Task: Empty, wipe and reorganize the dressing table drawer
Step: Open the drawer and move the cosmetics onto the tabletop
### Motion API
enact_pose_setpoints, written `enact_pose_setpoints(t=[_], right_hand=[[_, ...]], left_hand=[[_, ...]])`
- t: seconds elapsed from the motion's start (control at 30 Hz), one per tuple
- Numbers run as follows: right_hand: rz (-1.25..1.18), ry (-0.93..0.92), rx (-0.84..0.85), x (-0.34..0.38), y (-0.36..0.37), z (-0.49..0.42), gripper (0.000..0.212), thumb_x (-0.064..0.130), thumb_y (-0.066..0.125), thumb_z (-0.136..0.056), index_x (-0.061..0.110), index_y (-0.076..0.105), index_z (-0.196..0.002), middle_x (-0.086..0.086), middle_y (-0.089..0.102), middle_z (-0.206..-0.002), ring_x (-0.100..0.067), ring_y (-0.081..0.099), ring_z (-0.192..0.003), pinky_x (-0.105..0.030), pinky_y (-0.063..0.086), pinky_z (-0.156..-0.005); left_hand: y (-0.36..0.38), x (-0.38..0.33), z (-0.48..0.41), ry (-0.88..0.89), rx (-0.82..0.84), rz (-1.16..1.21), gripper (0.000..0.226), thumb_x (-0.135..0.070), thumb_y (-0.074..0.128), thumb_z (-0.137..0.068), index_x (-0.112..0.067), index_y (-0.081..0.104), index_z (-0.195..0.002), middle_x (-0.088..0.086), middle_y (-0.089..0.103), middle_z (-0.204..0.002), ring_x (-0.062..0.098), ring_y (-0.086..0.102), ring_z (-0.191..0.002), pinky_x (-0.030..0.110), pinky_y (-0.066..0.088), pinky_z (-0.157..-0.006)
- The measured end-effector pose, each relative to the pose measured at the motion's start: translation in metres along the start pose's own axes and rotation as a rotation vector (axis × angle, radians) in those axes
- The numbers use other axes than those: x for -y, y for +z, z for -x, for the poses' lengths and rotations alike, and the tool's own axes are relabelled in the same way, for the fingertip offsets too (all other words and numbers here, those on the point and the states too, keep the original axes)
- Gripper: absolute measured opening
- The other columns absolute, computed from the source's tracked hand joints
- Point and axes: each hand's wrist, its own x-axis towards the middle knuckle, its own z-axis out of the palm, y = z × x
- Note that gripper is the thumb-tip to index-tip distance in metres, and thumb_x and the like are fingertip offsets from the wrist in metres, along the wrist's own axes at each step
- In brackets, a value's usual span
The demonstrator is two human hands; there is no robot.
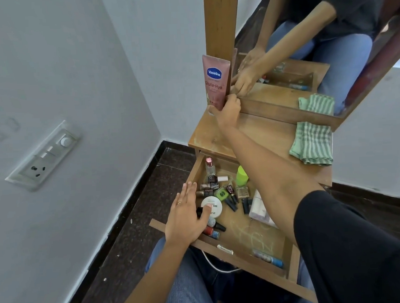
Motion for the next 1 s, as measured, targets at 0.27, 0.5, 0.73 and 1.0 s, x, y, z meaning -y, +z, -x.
enact_pose_setpoints(t=[0.27, 0.5, 0.73, 1.0], right_hand=[[-0.112, -0.386, -0.016, -0.03, -0.033, 0.105, 0.011, 0.012, 0.058, -0.092, 0.007, 0.056, -0.101, -0.001, 0.055, -0.096, -0.006, 0.053, -0.074, -0.022, 0.049, -0.064], [0.143, -0.123, 0.27, -0.097, -0.026, 0.159, 0.03, 0.024, 0.07, -0.085, 0.009, 0.056, -0.107, -0.005, 0.06, -0.099, -0.016, 0.058, -0.086, -0.037, 0.053, -0.076], [0.292, 0.005, 0.244, -0.096, -0.001, 0.147, 0.041, 0.03, 0.074, -0.082, 0.002, 0.057, -0.107, -0.016, 0.063, -0.102, -0.03, 0.062, -0.093, -0.029, 0.042, -0.066], [0.405, -0.025, 0.207, -0.092, 0.006, 0.151, 0.029, 0.021, 0.065, -0.088, 0.005, 0.06, -0.112, -0.017, 0.065, -0.107, -0.032, 0.064, -0.095, -0.031, 0.049, -0.072]], left_hand=[[-0.002, -0.002, 0.001, -0.006, 0.006, 0.019, 0.075, -0.054, 0.034, -0.097, -0.013, 0.016, -0.157, 0.001, 0.015, -0.164, 0.008, 0.003, -0.151, 0.028, 0.003, -0.12], [-0.004, -0.004, 0.001, 0.001, 0.003, 0.022, 0.069, -0.048, 0.04, -0.099, -0.013, 0.019, -0.156, 0.003, 0.016, -0.164, 0.009, 0.005, -0.151, 0.03, 0.006, -0.123], [-0.002, 0.0, 0.0, 0.011, -0.004, 0.018, 0.071, -0.05, 0.039, -0.099, -0.014, 0.018, -0.156, 0.002, 0.016, -0.164, 0.009, 0.005, -0.151, 0.029, 0.004, -0.121], [-0.001, 0.0, 0.0, -0.002, -0.003, 0.035, 0.07, -0.05, 0.039, -0.099, -0.015, 0.018, -0.156, 0.002, 0.016, -0.164, 0.008, 0.004, -0.151, 0.03, 0.005, -0.122]])
